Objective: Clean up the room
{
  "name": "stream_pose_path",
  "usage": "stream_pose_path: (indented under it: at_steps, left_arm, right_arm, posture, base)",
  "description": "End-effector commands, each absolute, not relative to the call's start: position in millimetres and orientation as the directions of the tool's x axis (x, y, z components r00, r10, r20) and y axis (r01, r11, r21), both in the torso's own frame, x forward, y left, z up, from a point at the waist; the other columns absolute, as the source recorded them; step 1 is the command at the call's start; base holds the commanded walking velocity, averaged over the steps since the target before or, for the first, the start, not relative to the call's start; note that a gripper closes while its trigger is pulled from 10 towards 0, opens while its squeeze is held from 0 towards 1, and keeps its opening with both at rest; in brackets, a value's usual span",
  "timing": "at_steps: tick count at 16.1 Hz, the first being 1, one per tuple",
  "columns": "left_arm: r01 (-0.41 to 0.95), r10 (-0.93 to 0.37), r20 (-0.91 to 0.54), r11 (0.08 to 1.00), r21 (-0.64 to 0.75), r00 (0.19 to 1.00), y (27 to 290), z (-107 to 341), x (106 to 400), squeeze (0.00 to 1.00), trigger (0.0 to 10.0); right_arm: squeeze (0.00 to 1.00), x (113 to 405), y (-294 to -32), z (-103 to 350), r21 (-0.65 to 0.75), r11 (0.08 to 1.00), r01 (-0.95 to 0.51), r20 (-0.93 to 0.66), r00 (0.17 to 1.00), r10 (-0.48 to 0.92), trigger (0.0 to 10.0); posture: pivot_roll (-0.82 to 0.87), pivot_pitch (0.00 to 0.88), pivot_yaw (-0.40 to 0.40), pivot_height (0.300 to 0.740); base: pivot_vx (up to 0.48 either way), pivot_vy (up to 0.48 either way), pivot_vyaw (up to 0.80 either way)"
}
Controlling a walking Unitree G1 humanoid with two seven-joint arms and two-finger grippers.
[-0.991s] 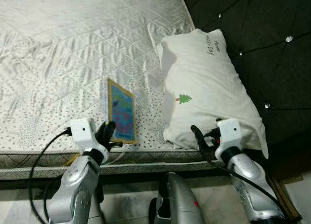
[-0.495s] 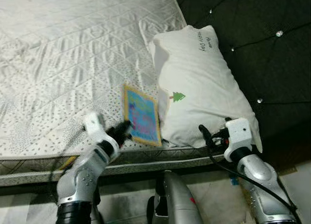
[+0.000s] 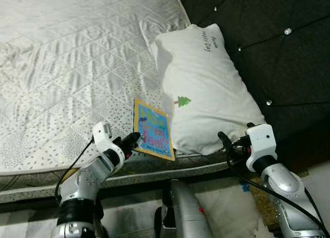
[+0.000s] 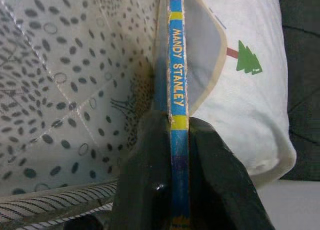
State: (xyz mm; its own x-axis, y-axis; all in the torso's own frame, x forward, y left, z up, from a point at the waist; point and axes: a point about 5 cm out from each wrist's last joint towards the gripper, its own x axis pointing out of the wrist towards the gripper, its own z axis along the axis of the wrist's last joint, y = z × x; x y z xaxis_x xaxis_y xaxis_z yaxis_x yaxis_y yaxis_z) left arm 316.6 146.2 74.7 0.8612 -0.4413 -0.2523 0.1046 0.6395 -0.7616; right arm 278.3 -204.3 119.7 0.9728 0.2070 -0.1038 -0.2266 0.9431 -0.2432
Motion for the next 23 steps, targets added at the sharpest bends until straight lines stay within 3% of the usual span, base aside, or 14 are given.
stream_pose_path:
  at_steps: [1,9,14,17,18,23]
  left_arm:
    - [0.132,-0.470,-0.228,0.616,-0.777,0.853,140,76,319,0.00,10.0]
    - [0.051,-0.336,-0.314,0.750,-0.660,0.888,176,61,330,0.00,10.0]
    - [-0.062,-0.229,-0.372,0.777,-0.627,0.900,185,50,331,0.00,10.0]
    - [-0.076,-0.254,-0.402,0.759,-0.647,0.880,182,45,330,0.04,10.0]
    - [-0.096,-0.252,-0.419,0.752,-0.652,0.872,182,42,331,1.00,10.0]
    - [-0.116,-0.237,-0.436,0.757,-0.643,0.868,185,41,332,1.00,10.0]
  right_arm:
    - [0.00,275,-214,122,-0.258,0.944,-0.207,-0.111,0.977,0.184,10.0]
    - [0.00,278,-217,125,-0.276,0.939,-0.207,-0.108,0.977,0.183,10.0]
    - [0.00,279,-220,125,-0.283,0.937,-0.206,-0.108,0.977,0.183,10.0]
    - [0.00,283,-217,127,-0.286,0.934,-0.214,-0.101,0.976,0.193,10.0]
    - [0.00,285,-216,128,-0.287,0.934,-0.215,-0.097,0.976,0.195,10.0]
    - [0.00,287,-217,129,-0.289,0.933,-0.213,-0.090,0.977,0.195,10.0]
  posture:
    - [-0.23,0.195,-0.223,0.607]
    - [-0.25,0.185,-0.228,0.607]
    - [-0.25,0.176,-0.229,0.607]
    - [-0.24,0.166,-0.231,0.607]
    - [-0.24,0.159,-0.229,0.607]
    - [-0.24,0.149,-0.225,0.607]
  base:
    - [0.000,0.000,0.00]
    - [0.000,0.000,0.00]
    - [0.000,0.000,0.00]
    - [0.000,0.000,0.00]
    - [0.000,0.000,0.00]
    - [0.000,0.000,0.00]
